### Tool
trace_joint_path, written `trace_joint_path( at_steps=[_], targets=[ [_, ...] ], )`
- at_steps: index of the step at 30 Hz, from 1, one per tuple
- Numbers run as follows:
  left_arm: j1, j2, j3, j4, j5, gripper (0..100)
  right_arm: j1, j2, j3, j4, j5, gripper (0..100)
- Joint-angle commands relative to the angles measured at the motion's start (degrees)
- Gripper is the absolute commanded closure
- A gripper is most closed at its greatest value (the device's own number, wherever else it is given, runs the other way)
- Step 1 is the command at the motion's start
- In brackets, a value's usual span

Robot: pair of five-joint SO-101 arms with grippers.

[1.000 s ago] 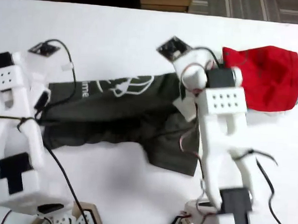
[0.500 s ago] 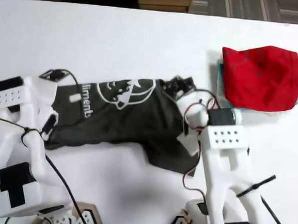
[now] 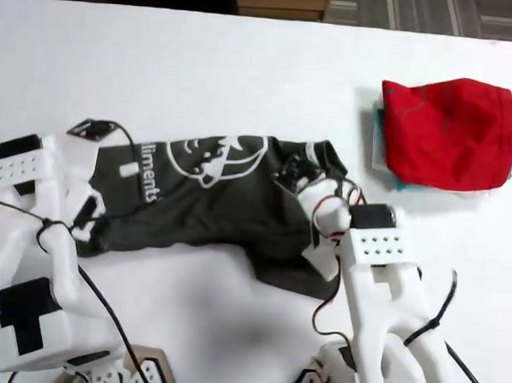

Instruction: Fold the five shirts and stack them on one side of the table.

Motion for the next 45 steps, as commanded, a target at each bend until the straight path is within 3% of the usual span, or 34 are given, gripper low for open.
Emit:
trace_joint_path(
  at_steps=[1, 5, 8, 11, 12, 13, 17, 20, 23, 31, 40, 45],
  targets=[
    [-0.44, -2.73, -8.04, 4.22, -0.44, 74, 0.13, -2.24, -10.29, 3.91, 0.35, 74.7],
    [-0.44, -2.46, -20.7, 8.35, -0.18, 75, 0.13, -1.54, -21.98, 4.53, 0.26, 77.8],
    [-0.09, -2.2, -26.51, 6.51, 0.0, 76, 0.13, 1.01, -24.35, -2.24, -1.49, 84.7],
    [2.81, -2.02, -25.89, 1.58, 0.35, 96, 0.13, 7.78, -24.35, -10.15, -8.0, 99.1],
    [4.04, -1.41, -24.66, -0.09, 1.58, 99, 0.13, 10.86, -24.53, -12.26, -9.85, 95.9],
    [5.54, -0.26, -23.6, -1.49, 2.64, 95, 0.04, 14.02, -25.32, -13.85, -11.43, 94.4],
    [9.23, 8.97, -22.81, -7.65, 5.45, 97, -1.98, 29.32, -32.7, -15.96, -13.27, 97.6],
    [9.23, 17.76, -25.01, -12.66, 6.68, 98, -2.95, 40.4, -40.79, -15.87, -13.27, 98.1],
    [7.47, 26.9, -30.73, -12.57, 6.68, 98, -3.03, 49.71, -48.97, -14.99, -13.36, 98.1],
    [2.46, 48.97, -58.77, -3.78, 4.75, 98, 0.66, 71.6, -75.25, -6.73, -13.01, 98.1],
    [4.04, 73.93, -100.53, 6.07, 1.14, 98, 2.07, 93.41, -110.33, 5.32, -13.01, 98.1],
    [3.96, 81.32, -115.21, 8.44, 1.49, 98, 1.36, 99.56, -127.56, 11.03, -13.1, 98.1]
  ],
)
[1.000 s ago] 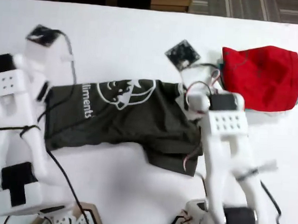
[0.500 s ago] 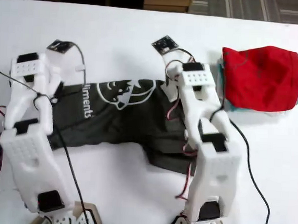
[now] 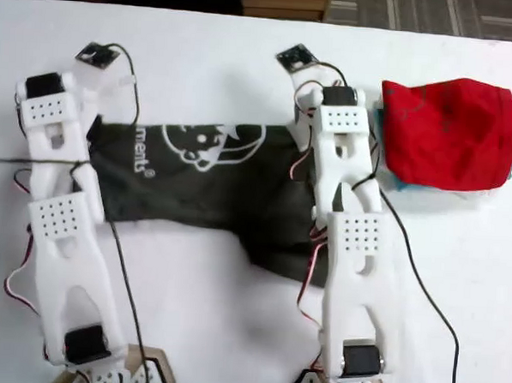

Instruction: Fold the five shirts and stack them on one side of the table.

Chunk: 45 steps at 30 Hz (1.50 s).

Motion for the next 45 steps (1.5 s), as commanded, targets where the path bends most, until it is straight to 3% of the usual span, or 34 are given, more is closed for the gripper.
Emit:
trace_joint_path(
  at_steps=[1, 7, 12, 16, 30, 40, 45],
  targets=[
    [0.0, 2.55, -9.98, 1.85, -0.09, 98, -0.13, 1.98, -13.54, 4.35, -0.26, 98.1],
    [0.62, -0.53, -13.58, 7.65, 0.0, 97, -1.01, 2.59, -25.49, 14.99, -0.26, 95.6],
    [0.7, -5.8, -13.23, 9.67, 2.29, 97, -1.19, 2.33, -25.32, 17.8, -0.18, 85.1],
    [-0.26, -10.29, -9.71, 9.85, 2.73, 98, -1.45, 0.84, -25.32, 19.21, -0.18, 86.5],
    [-2.2, -40.0, 37.85, 8.0, 2.37, 97, -2.24, -14.64, -21.27, 19.91, -2.81, 87.2],
    [-2.2, -52.48, 66.42, -5.01, 2.2, 97, -6.11, -37.49, 8.53, 19.91, -4.57, 87.2],
    [-2.2, -59.78, 82.51, -14.59, 0.79, 97, -8.4, -51.3, 27.34, 19.82, -1.67, 87.2]
  ],
)
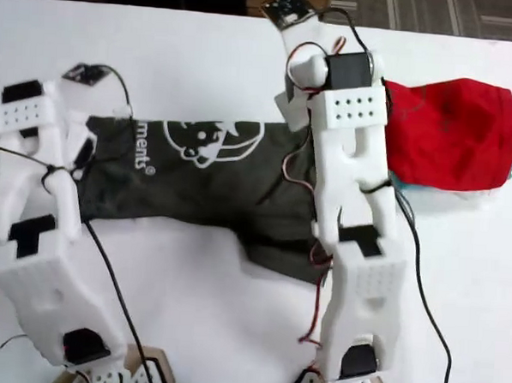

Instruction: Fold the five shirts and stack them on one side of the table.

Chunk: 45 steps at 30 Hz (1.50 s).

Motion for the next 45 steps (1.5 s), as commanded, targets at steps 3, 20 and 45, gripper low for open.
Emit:
trace_joint_path(
  at_steps=[3, 20, 45],
  targets=[
    [-1.23, -10.2, 17.63, -16.09, -1.05, 97, -2.95, -20.0, 23.47, 1.1, 3.96, 87.2],
    [-2.37, -11.16, 34.33, -32.0, 3.08, 97, -7.25, -37.58, 79.56, -25.54, 6.68, 82.6],
    [-2.37, -11.25, 35.12, -33.23, 5.8, 97, -8.57, -31.78, 76.22, -26.07, 11.43, 98.1]
  ],
)
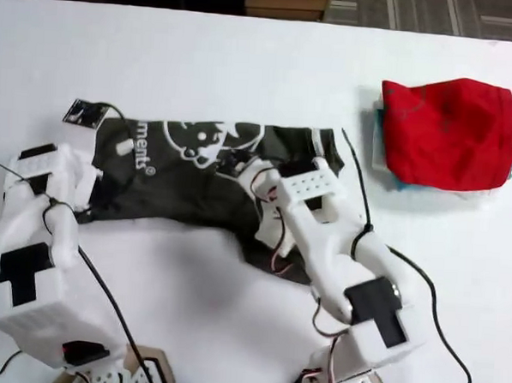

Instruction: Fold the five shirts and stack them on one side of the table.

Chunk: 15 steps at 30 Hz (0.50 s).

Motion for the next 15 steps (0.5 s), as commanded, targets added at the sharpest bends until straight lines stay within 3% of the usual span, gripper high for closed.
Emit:
trace_joint_path(
  at_steps=[1, 8, 15],
  targets=[
    [-0.7, -0.18, 0.31, -0.62, 0.79, 97, -0.04, -8.75, -2.2, 3.56, -0.97, 97.5],
    [-0.7, -0.18, 0.31, -0.62, 0.88, 97, -0.31, -11.21, 0.26, 6.9, -0.53, 96.8],
    [-0.7, -0.18, 0.31, -0.62, 0.88, 97, -5.32, -8.22, 4.92, 6.9, -0.44, 81.4]
  ],
)
